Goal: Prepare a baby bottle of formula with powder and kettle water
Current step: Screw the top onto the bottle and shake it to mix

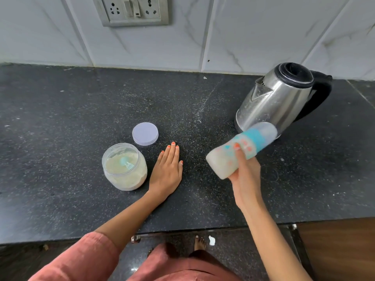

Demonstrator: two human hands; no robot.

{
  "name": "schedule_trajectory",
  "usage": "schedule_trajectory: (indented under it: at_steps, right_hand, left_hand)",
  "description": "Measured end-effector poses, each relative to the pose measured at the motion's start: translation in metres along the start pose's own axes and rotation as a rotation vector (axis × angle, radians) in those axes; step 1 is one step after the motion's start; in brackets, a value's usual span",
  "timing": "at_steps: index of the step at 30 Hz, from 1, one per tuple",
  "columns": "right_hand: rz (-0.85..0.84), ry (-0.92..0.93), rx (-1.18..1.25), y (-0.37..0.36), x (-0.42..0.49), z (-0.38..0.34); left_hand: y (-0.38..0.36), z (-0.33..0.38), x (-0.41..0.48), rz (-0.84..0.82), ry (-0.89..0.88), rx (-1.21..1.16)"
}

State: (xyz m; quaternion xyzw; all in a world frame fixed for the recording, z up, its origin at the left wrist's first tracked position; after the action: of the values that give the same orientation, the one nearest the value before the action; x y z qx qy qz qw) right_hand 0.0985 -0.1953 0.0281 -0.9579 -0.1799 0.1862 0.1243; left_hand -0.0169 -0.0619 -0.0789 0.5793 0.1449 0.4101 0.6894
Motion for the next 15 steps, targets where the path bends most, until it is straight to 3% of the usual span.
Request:
schedule_trajectory:
  at_steps: [3,8,10,13,15]
  right_hand:
    - [-0.121,0.021,-0.199,-0.003,-0.009,0.006]
    - [0.036,-0.083,0.203,0.002,0.009,-0.006]
    - [0.002,-0.093,0.102,0.0,0.005,0.002]
    - [-0.17,-0.057,-0.259,-0.003,-0.011,0.016]
    - [-0.177,-0.042,-0.26,-0.001,-0.009,0.013]
  left_hand:
    - [0.0,0.0,0.0,-0.008,0.007,-0.004]
    - [0.002,0.001,0.0,0.004,0.002,-0.005]
    - [0.001,0.001,0.0,0.002,0.002,-0.007]
    - [0.0,0.0,0.0,0.004,0.006,-0.013]
    - [0.0,0.001,0.0,-0.002,0.004,-0.009]
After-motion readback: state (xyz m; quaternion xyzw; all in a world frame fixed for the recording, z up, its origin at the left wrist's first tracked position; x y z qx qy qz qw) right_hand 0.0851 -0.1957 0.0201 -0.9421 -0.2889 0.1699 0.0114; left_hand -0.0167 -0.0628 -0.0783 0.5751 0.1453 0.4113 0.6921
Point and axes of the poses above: each hand's wrist, its own x-axis towards the middle knuckle, its own y-axis out of the back of the hand, z = x × y, the point moved 7 cm from there along x, towards the middle knuckle, and after that the axes turned 15 degrees about z, right-handed, at the moved point
